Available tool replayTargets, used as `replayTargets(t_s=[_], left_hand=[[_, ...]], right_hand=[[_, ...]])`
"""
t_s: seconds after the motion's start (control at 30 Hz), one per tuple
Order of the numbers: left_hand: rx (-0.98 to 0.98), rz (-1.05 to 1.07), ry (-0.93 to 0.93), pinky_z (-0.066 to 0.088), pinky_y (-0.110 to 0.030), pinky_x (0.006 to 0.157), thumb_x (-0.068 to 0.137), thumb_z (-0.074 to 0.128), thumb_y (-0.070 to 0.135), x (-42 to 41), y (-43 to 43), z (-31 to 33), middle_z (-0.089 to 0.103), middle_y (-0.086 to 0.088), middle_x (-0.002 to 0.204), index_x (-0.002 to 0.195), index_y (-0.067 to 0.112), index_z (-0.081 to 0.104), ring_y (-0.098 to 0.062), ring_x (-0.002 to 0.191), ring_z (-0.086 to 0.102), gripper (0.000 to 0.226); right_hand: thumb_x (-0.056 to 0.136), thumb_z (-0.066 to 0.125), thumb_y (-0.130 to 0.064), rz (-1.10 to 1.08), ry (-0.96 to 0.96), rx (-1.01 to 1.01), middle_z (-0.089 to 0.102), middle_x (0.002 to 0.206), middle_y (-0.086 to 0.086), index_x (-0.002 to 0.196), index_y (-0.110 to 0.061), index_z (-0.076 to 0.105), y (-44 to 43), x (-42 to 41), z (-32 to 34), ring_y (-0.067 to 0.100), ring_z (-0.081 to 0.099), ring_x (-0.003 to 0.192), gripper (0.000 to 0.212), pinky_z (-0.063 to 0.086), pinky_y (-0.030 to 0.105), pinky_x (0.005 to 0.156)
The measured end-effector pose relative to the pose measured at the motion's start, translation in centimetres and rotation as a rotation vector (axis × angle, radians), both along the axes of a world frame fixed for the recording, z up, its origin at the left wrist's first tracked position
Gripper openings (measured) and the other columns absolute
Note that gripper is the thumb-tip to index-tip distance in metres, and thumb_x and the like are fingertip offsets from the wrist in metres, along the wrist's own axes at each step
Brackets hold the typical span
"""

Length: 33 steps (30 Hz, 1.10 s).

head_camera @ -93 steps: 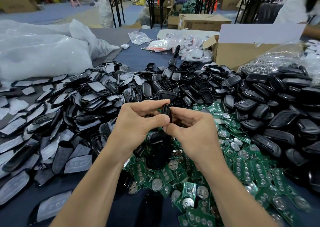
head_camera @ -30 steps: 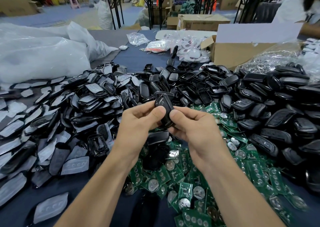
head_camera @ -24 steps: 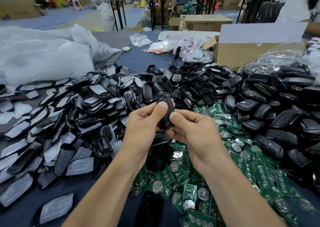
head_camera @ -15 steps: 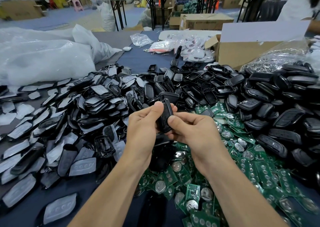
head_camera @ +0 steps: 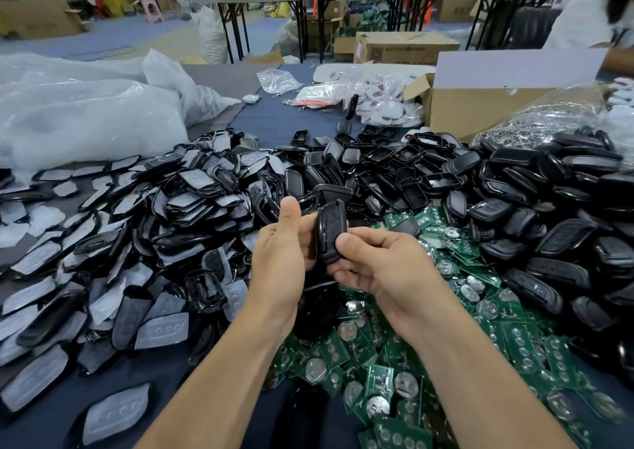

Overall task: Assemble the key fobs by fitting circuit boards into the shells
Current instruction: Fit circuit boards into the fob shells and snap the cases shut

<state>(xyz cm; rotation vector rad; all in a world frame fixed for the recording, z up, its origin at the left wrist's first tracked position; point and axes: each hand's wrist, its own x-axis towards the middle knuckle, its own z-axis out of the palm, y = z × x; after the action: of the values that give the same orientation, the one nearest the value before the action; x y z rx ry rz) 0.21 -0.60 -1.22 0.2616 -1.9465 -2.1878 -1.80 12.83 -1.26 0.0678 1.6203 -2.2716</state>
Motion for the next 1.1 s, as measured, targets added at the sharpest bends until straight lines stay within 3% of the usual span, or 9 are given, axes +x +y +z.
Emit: replayTargets(t_s=[0.2,0.37,0.57,0.63,0.7,0.8,0.93,1.0,1.1], left_hand=[[-0.012,0.097,0.079,0.058,-0.016,0.073,0.110,0.047,0.035,-0.2,-0.2,0.1,0.082,0.001,0.094,0.090,0.023,0.083,-0.014,0.091,0.079,0.044],[-0.062,0.149,0.042,0.059,-0.027,0.077,0.107,0.056,0.031,-0.4,-0.6,-0.2,0.082,-0.001,0.089,0.089,0.020,0.083,-0.017,0.086,0.079,0.034],[-0.172,0.211,0.069,0.059,-0.030,0.078,0.106,0.059,0.029,-0.6,-0.5,-0.4,0.081,0.006,0.083,0.080,0.028,0.083,-0.012,0.081,0.078,0.035],[-0.211,0.220,0.089,0.060,-0.033,0.079,0.105,0.060,0.028,-0.5,-0.5,-0.4,0.080,0.008,0.082,0.079,0.030,0.082,-0.011,0.081,0.078,0.035],[-0.251,0.224,0.102,0.061,-0.034,0.080,0.105,0.060,0.029,-0.5,-0.5,-0.5,0.080,0.011,0.082,0.080,0.031,0.082,-0.008,0.080,0.077,0.033],[-0.306,0.224,0.106,0.062,-0.036,0.083,0.103,0.061,0.030,-0.5,-0.5,-0.6,0.079,0.015,0.081,0.081,0.031,0.082,-0.004,0.080,0.076,0.031],[-0.355,0.226,0.126,0.062,-0.037,0.083,0.102,0.062,0.032,-0.5,-0.4,-0.7,0.078,0.019,0.080,0.080,0.035,0.081,0.000,0.079,0.075,0.029],[-0.374,0.226,0.134,0.063,-0.038,0.084,0.098,0.062,0.036,-0.5,-0.4,-0.7,0.078,0.021,0.080,0.079,0.039,0.081,0.001,0.079,0.075,0.027],[-0.362,0.201,0.129,0.062,-0.038,0.088,0.093,0.069,0.036,-0.6,-0.6,-1.0,0.079,0.021,0.085,0.091,0.046,0.081,-0.005,0.085,0.077,0.016]], right_hand=[[0.086,0.070,0.009,0.069,-0.051,0.047,0.077,0.103,0.020,0.109,0.005,0.071,2.0,-0.7,0.8,0.021,0.076,0.076,0.024,0.061,0.022,0.065],[0.083,0.072,-0.007,-0.246,0.101,-0.469,0.076,0.121,0.006,0.124,-0.011,0.072,6.3,-1.6,2.2,0.017,0.075,0.106,0.041,0.060,0.023,0.082],[0.090,0.072,-0.009,-0.422,0.405,0.977,0.077,0.104,-0.009,0.123,-0.032,0.073,4.6,-1.9,0.0,0.010,0.072,0.072,0.040,0.053,0.013,0.056],[0.091,0.065,-0.015,-0.209,0.417,1.271,0.075,0.104,0.003,0.130,-0.034,0.067,4.2,-2.0,-0.4,0.021,0.070,0.083,0.044,0.057,0.032,0.081],[0.093,0.061,-0.016,-0.140,0.386,1.329,0.072,0.105,0.009,0.130,-0.034,0.067,3.9,-1.9,-0.4,0.031,0.065,0.100,0.042,0.050,0.043,0.101],[0.093,0.068,-0.022,-0.194,0.378,1.295,0.071,0.101,0.010,0.118,-0.034,0.073,3.8,-2.1,-0.2,0.034,0.063,0.106,0.029,0.049,0.043,0.103],[0.095,0.067,-0.032,-0.077,0.383,1.438,0.063,0.120,0.000,0.135,-0.042,0.063,3.9,-2.3,-0.5,0.027,0.045,0.131,0.041,0.030,0.033,0.112],[0.097,0.066,-0.031,-0.133,0.445,1.407,0.055,0.102,-0.015,0.125,-0.038,0.070,3.7,-2.1,-0.7,0.026,0.051,0.122,0.029,0.036,0.036,0.107],[0.100,0.059,-0.029,-0.345,0.552,1.191,0.056,0.059,-0.009,0.081,-0.018,0.073,3.4,-1.9,-1.0,0.024,0.060,0.069,0.027,0.053,0.039,0.077]])
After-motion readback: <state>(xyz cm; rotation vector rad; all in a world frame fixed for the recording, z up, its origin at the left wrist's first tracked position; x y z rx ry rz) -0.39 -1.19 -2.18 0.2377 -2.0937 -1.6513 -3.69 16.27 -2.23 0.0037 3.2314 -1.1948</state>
